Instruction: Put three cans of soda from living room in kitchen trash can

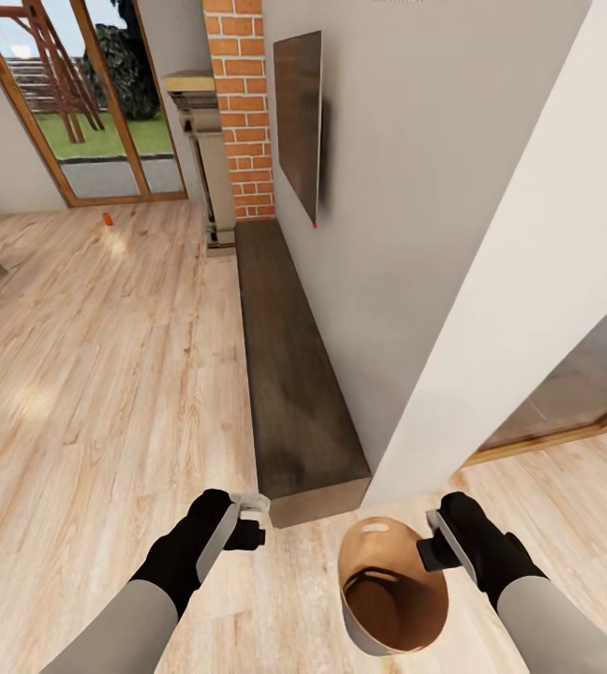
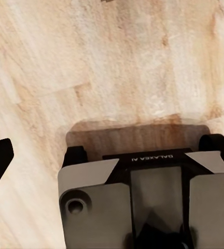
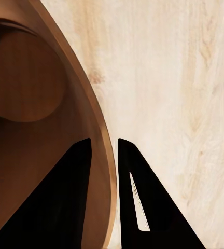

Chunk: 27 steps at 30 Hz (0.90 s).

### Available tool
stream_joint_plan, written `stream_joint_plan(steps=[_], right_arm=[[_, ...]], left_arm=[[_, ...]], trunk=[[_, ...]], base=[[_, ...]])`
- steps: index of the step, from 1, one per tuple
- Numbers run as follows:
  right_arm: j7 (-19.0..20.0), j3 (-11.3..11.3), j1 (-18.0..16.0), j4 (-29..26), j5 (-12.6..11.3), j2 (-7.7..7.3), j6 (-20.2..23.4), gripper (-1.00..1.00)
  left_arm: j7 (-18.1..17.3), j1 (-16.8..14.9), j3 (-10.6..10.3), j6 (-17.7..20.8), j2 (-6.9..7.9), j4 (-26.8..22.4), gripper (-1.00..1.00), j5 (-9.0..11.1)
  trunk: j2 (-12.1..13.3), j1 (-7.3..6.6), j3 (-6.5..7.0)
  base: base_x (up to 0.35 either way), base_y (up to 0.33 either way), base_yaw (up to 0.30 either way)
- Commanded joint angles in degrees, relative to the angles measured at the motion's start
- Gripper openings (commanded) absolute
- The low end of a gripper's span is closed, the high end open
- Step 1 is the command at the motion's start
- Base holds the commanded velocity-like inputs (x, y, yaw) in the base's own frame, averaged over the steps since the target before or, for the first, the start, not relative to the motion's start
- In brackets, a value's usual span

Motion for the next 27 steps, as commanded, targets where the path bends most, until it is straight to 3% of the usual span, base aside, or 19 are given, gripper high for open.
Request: stream_joint_plan(steps=[1,6,27], right_arm=[[0.22,-0.02,-0.01,0.00,-1.33,0.00,0.03,-1.00],[0.26,-0.06,-0.01,-0.14,-1.35,-0.10,0.03,-1.00],[0.19,0.06,0.07,-0.37,-1.00,0.32,0.03,-1.00]], left_arm=[[0.00,0.00,-0.01,0.00,-0.01,0.02,1.00,-0.01],[-0.01,0.00,-0.03,0.03,-0.01,-0.02,1.00,0.05],[-0.18,0.00,0.05,0.16,-0.02,-1.42,1.00,0.14]], trunk=[[0.41,-0.23,0.19],[2.42,-1.33,1.09],[2.42,-1.33,1.35]], base=[[0.000,0.000,0.000],[0.000,0.000,0.000],[0.000,0.000,-0.027]])
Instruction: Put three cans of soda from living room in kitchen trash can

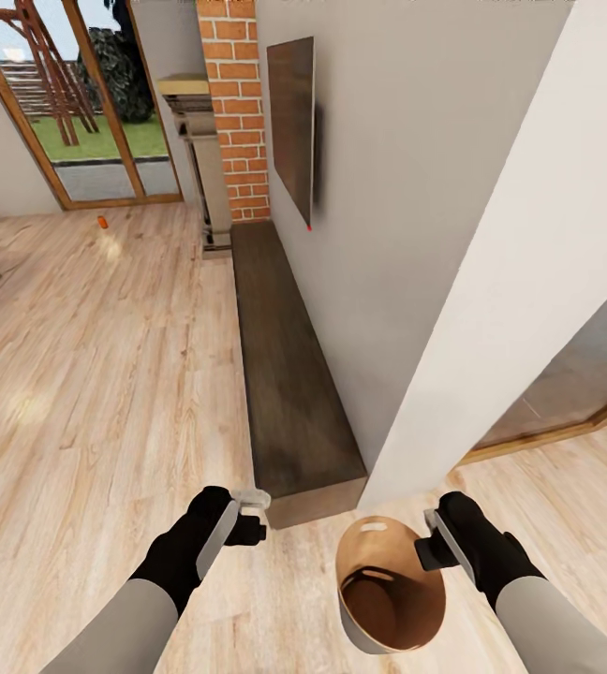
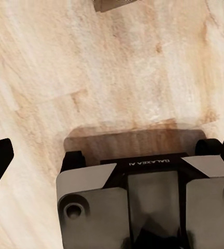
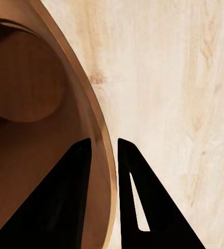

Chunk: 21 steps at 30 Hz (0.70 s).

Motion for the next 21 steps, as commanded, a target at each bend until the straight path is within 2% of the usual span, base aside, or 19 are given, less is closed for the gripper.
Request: stream_joint_plan(steps=[1,10,21], right_arm=[[0.14,0.00,0.00,0.00,-0.84,0.02,0.02,-1.00],[0.14,0.16,0.00,-0.03,-0.76,0.13,0.02,-1.00],[0.06,0.18,0.00,-0.08,-0.65,0.14,0.02,-1.00]], left_arm=[[0.00,0.00,-0.01,0.01,0.00,-0.01,1.00,0.01],[-0.01,0.00,0.00,0.01,0.00,-0.02,1.00,0.01],[-0.01,0.00,0.00,0.04,0.00,-0.02,1.00,0.01]], trunk=[[0.00,0.00,0.05],[0.00,0.00,0.43],[0.00,0.00,1.29]], base=[[0.000,0.000,-0.127],[0.000,0.000,-0.095],[0.000,0.000,-0.014]])
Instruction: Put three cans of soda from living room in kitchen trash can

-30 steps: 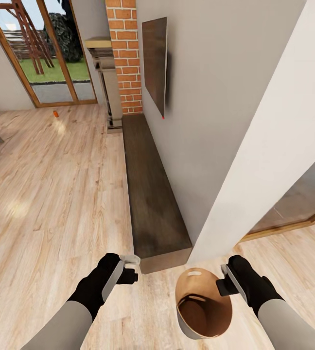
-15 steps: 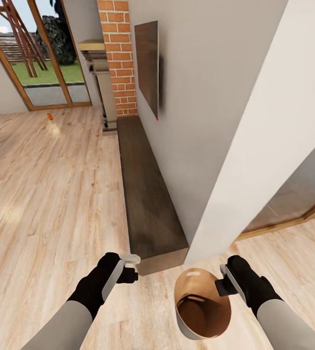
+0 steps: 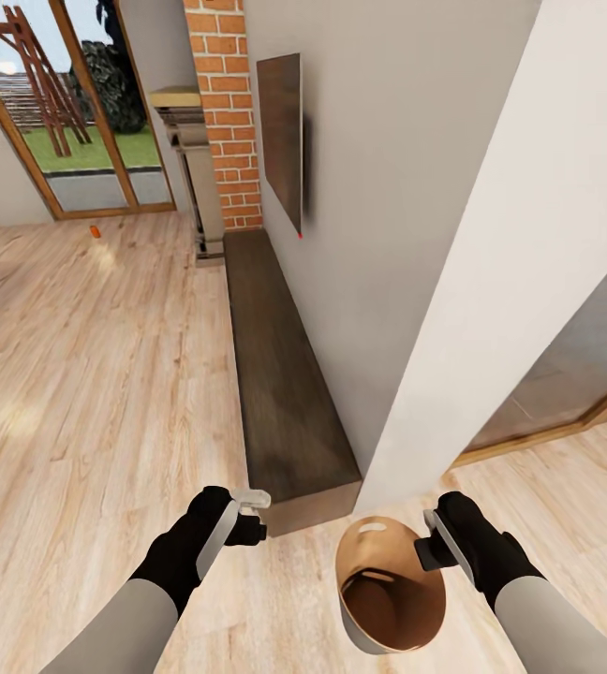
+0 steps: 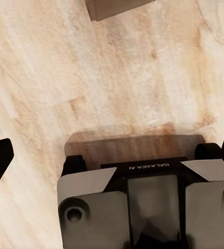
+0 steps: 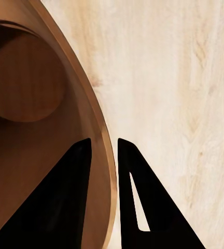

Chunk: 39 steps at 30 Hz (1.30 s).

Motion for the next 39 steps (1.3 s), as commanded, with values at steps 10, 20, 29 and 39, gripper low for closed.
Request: stream_joint_plan(steps=[10,20,29,39], right_arm=[[0.03,0.07,0.00,0.01,-1.19,0.01,0.03,-1.00],[-0.06,-0.33,-0.06,0.04,-1.05,-1.20,0.03,-1.00],[0.32,-0.72,-0.09,-0.89,-1.49,-5.65,0.03,-1.00],[10.55,-0.80,0.12,-1.39,-1.56,-16.72,0.03,-1.00]], left_arm=[[0.00,0.00,0.00,0.06,0.00,0.00,1.00,0.00],[1.47,0.08,0.30,0.45,0.23,0.24,1.00,-0.13],[2.25,-0.04,0.73,1.74,1.79,0.89,1.00,-0.08],[1.95,-1.49,1.41,4.03,3.53,1.11,1.00,-0.15]], trunk=[[0.00,0.00,0.94],[0.00,0.00,1.88],[0.00,0.00,2.72],[0.00,0.00,3.66]], base=[[0.000,0.000,0.000],[0.000,0.000,0.000],[0.000,0.000,0.000],[0.000,0.000,0.000]])
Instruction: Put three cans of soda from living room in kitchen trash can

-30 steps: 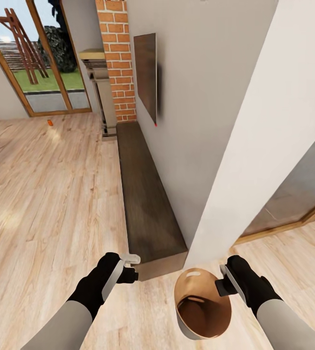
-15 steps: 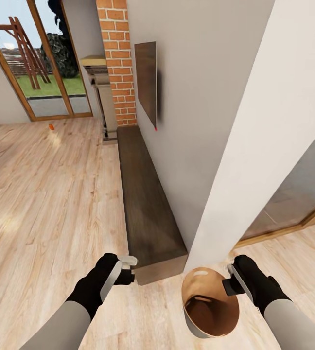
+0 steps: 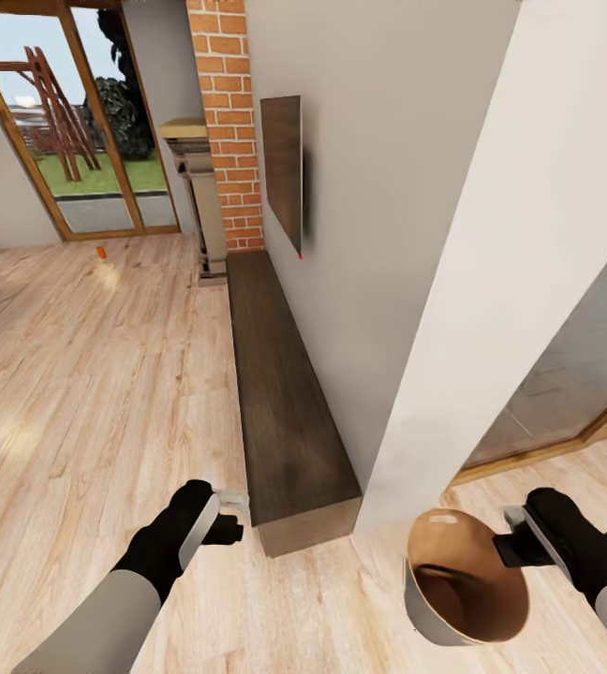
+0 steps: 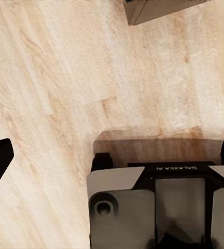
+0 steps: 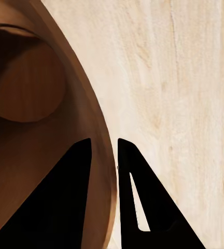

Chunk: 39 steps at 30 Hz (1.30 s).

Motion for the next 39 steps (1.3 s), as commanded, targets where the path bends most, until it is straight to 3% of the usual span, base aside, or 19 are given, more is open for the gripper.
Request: stream_joint_plan(steps=[1,11,39], right_arm=[[0.33,0.00,0.00,0.01,0.37,-0.31,0.00,-1.00],[1.27,0.07,0.04,0.01,0.46,-1.17,0.00,-1.00],[0.36,0.76,0.04,-0.27,0.72,0.27,-0.06,-1.00]], left_arm=[[0.00,-0.02,0.04,0.03,0.01,0.03,1.00,0.01],[0.76,-0.01,0.14,-0.08,-0.01,0.06,1.00,0.06],[0.32,0.10,0.35,-0.24,-0.10,-0.72,1.00,0.33]], trunk=[[0.00,0.00,0.10],[0.00,0.00,1.04],[0.00,0.00,3.67]], base=[[0.000,0.000,0.000],[0.000,0.000,0.000],[0.000,0.000,0.000]])
